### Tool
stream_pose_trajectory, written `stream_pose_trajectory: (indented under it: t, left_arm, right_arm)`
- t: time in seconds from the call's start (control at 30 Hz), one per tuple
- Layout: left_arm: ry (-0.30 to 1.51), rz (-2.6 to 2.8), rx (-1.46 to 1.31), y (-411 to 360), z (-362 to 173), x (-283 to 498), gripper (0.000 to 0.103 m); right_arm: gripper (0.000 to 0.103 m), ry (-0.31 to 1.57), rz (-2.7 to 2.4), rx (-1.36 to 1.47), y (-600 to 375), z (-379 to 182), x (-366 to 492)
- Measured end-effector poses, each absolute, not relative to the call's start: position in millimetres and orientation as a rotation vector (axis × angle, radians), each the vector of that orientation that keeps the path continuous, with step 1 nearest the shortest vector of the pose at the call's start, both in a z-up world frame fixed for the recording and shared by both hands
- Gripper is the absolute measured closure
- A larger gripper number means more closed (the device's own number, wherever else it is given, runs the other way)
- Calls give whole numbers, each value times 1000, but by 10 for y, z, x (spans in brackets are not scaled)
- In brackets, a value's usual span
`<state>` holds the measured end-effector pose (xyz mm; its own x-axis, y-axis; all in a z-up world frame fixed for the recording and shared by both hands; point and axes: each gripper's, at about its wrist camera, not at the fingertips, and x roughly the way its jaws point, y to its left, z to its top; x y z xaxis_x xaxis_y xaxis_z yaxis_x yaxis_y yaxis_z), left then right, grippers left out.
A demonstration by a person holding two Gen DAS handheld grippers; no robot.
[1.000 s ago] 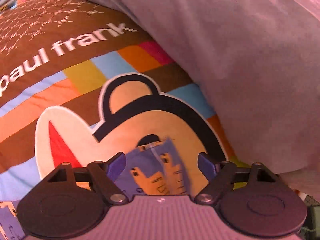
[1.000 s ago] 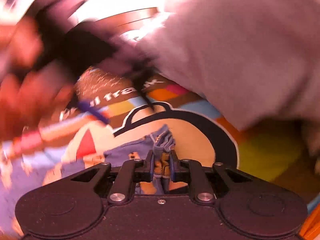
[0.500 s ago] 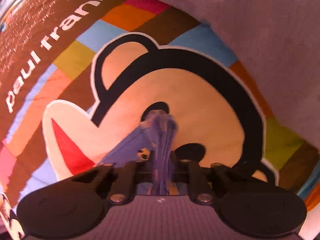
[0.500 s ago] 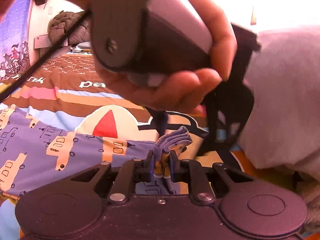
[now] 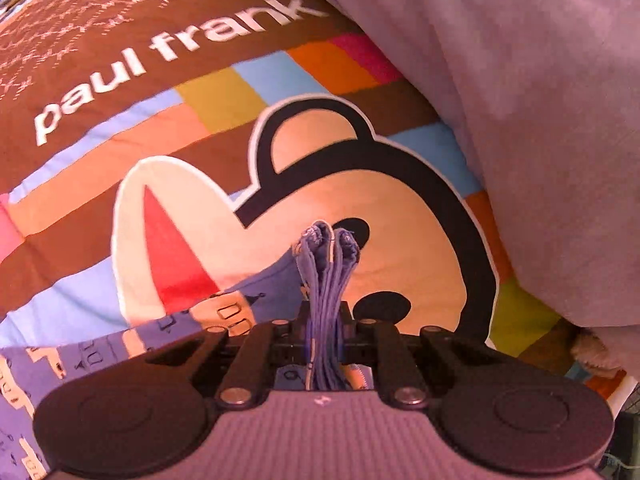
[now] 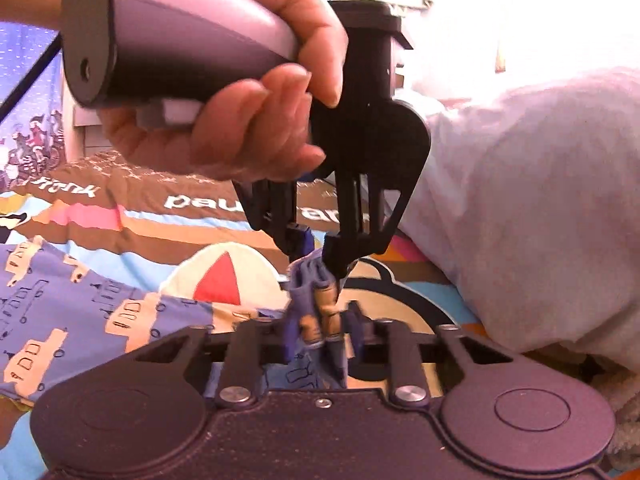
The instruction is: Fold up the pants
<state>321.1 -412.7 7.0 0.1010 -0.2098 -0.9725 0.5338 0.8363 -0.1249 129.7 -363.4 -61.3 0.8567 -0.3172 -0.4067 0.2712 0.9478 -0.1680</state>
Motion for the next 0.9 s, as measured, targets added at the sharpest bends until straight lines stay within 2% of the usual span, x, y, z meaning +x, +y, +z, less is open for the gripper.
stream_pose_trajectory:
  t: [0.23,0.43,0.63,0.9]
  left_arm:
    - [1212,-590,175,-3611,446,2989,92]
    - [1144,-566,93,-2907,495,2858,92]
    - [1148,-536,6,-2088,279,2894,92]
    - [1153,-579,-114,-1205,-402,2951,89]
  right_arm:
    - [88,339,-177,-264,-3363,-459,1100]
    - [88,358,-54,-325,-3008,-350,1052]
    - [88,398,100,-341,-2510,-333,1113]
    - [88,551,249,-463,-1807,-631,1296]
